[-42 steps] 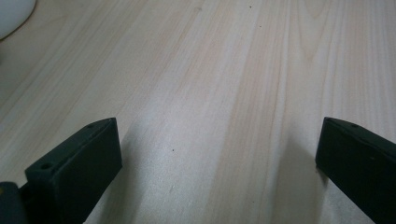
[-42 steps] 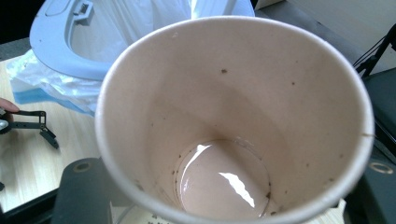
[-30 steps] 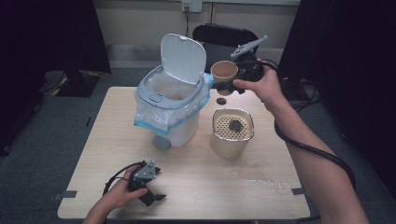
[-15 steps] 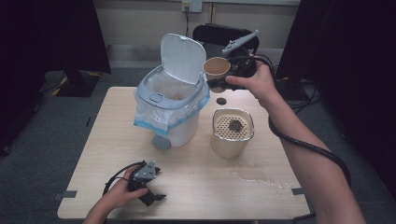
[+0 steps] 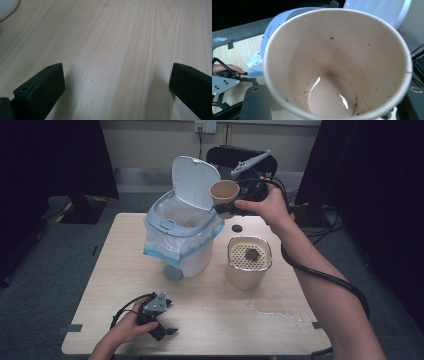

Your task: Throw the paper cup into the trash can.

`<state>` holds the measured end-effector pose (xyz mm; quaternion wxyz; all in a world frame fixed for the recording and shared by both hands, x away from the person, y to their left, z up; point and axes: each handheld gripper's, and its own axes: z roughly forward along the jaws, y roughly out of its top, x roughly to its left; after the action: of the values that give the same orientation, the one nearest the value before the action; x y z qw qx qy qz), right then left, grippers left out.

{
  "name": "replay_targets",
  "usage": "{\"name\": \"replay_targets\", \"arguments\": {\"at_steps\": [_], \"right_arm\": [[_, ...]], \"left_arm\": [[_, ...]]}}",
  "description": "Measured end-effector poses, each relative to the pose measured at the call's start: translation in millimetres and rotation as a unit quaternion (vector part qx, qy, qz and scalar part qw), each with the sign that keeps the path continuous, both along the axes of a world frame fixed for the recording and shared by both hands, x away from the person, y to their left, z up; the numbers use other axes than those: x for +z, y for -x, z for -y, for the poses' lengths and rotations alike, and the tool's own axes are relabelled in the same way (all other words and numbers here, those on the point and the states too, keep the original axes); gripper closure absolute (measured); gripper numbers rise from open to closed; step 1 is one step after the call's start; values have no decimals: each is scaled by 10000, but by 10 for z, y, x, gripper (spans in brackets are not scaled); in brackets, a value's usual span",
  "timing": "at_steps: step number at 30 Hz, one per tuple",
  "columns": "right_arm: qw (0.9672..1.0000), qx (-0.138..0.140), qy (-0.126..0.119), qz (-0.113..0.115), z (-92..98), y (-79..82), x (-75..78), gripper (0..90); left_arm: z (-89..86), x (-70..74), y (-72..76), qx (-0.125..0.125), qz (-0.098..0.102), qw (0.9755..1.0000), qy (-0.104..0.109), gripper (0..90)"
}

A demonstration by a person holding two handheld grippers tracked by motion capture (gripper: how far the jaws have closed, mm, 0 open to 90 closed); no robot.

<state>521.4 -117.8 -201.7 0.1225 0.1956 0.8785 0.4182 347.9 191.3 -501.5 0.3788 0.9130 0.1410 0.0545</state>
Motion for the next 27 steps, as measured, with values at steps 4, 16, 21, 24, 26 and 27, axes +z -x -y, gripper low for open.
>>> {"name": "replay_targets", "arguments": {"at_steps": [4,16,21,24,26,27], "right_arm": [[10000,60,-16,10,-84,9,27,288],[9999,106,-120,-43,-275,-18,14,287],[9998,61,-167,-50,-339,-50,9,287],[9998,38,-208,-65,-368,-74,2,287],[9997,16,-216,-65,-385,-88,-7,287],[9998,-4,-216,-52,-393,-93,-12,287]], "left_arm": [[1,-1,2,-2,-18,10000,6,0],[0,-1,4,8,-37,10000,-5,0],[0,-1,4,7,-36,10000,-5,0],[0,-1,4,8,-37,10000,-2,0],[0,-1,4,9,-37,10000,-1,0],[0,-1,4,9,-37,10000,-1,0]]}}
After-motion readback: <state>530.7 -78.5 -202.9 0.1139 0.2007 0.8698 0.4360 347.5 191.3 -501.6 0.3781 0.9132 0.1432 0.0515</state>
